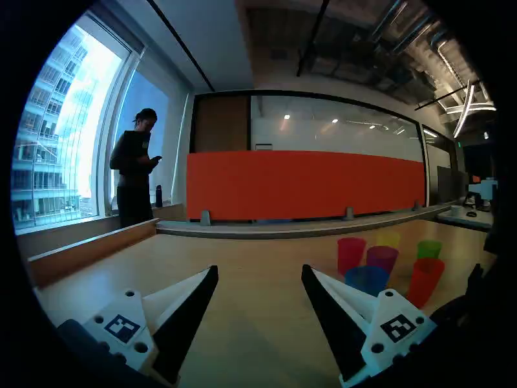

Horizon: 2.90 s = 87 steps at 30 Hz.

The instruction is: Pour water

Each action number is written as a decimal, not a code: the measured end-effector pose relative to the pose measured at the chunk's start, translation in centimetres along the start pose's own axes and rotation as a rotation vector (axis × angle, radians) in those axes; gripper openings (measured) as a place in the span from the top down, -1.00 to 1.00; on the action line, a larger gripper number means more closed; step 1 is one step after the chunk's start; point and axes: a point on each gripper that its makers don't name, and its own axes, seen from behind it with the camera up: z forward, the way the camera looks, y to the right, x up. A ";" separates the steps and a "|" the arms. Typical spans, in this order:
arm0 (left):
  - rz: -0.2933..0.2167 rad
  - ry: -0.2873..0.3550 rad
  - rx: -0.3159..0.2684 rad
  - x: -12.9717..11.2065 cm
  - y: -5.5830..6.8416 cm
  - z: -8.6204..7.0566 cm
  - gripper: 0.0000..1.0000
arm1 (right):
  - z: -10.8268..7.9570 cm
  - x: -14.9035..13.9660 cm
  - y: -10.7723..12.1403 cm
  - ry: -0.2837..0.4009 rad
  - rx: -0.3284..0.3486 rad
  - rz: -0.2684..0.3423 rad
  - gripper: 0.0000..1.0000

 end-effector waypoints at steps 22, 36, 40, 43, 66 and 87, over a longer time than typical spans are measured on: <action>0.000 0.000 0.000 0.0 0.0 0.0 -0.92 | 1.3 -4.2 -2.1 0.012 0.069 0.077 -0.99; 0.000 0.000 0.000 0.0 0.0 0.0 -0.92 | 1.1 -6.7 -2.0 0.000 0.072 0.091 -1.00; 0.000 0.000 0.000 0.0 0.0 0.0 -0.92 | 1.1 -6.7 -1.9 0.005 0.073 0.111 -1.00; 0.000 0.000 0.000 0.0 0.0 0.0 -0.92 | 1.1 -6.8 -1.8 0.007 0.072 0.115 -0.99; 0.000 0.000 0.000 0.0 0.0 -0.1 -0.92 | 1.0 -7.5 -1.9 0.006 0.058 0.065 -0.99; 0.000 0.000 0.000 0.1 0.0 0.0 -0.92 | 0.7 -7.5 -1.7 0.003 0.051 0.067 -0.99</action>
